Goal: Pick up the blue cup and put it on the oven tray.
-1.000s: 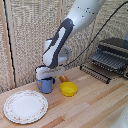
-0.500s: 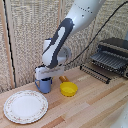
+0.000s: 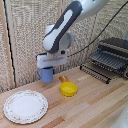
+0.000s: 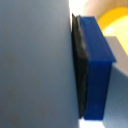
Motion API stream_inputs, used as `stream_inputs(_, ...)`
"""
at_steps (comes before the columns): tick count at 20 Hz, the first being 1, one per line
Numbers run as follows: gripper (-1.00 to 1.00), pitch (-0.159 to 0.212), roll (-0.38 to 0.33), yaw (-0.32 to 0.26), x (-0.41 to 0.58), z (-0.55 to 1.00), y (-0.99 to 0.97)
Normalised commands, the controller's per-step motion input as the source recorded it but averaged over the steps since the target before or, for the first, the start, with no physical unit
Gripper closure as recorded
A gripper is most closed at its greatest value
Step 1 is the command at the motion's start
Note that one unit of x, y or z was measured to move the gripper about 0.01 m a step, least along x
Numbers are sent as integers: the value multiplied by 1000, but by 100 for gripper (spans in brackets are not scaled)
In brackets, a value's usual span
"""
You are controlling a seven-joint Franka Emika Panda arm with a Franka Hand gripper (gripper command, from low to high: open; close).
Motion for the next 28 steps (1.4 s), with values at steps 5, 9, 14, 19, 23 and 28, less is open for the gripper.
stream_inputs(5, 100, 0, 0, -357, 0, 624, -17)
stream_inputs(9, 100, 37, 0, -347, 7, 671, -116)
stream_inputs(14, 100, 103, 0, -184, 6, 651, -624)
stream_inputs(19, 100, 99, 5, -90, -24, 486, -890)
stream_inputs(23, 100, 33, 2, -92, -17, 174, -891)
stream_inputs(28, 100, -22, 2, -143, 21, -9, -764)
